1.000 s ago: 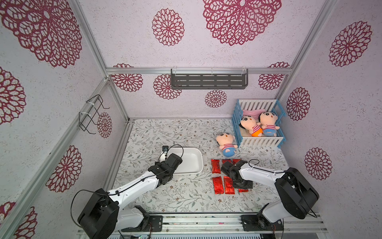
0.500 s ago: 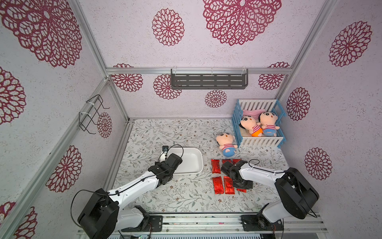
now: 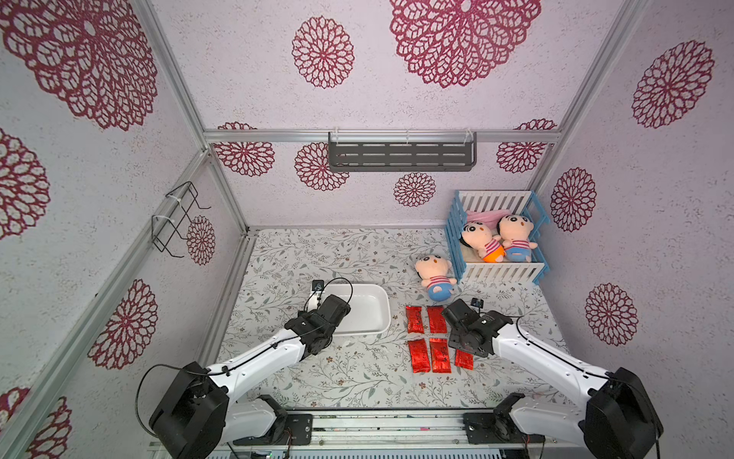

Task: Take the tea bags out of the storage box
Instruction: Place the tea bag at the center of the board.

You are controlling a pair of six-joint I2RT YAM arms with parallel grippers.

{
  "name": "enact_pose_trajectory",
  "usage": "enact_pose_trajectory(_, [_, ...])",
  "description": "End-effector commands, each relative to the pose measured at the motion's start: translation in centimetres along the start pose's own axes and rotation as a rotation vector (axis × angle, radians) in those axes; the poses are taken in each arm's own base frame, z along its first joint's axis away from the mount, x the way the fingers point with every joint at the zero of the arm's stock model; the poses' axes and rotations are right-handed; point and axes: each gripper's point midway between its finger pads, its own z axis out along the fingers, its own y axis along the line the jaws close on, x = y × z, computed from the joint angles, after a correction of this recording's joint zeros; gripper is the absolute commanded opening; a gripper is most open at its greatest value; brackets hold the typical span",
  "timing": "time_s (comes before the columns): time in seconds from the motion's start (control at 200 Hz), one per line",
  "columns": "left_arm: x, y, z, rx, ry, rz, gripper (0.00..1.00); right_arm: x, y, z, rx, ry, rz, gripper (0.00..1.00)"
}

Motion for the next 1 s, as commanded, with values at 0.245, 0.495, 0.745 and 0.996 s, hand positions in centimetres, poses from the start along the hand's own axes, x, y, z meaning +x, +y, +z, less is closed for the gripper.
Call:
enact_pose_trajectory(0.245, [-0.1, -0.6, -0.3, 0.009, -0.005, 0.036, 0.0, 1.9, 0.8, 1.9, -0.045, 0.068, -0.027, 0.62])
enact_pose_trajectory(0.495, [-0.1, -0.6, -0.3, 0.009, -0.004, 0.039, 0.0, 3.2, -0.2, 2.3, -0.012, 0.106, -0.051, 0.63])
enact_pose_trajectory(0.745, [-0.1, -0.6, -0.2, 0.009, -0.003, 0.04, 0.0, 3.8, -0.5, 2.3, 0.02, 0.133, -0.089, 0.63])
enact_pose_trajectory(0.996, [-0.1, -0.7, -0.3, 0.009, -0.003, 0.041, 0.0, 4.4, -0.6, 2.8, 0.093, 0.149, -0.143, 0.63])
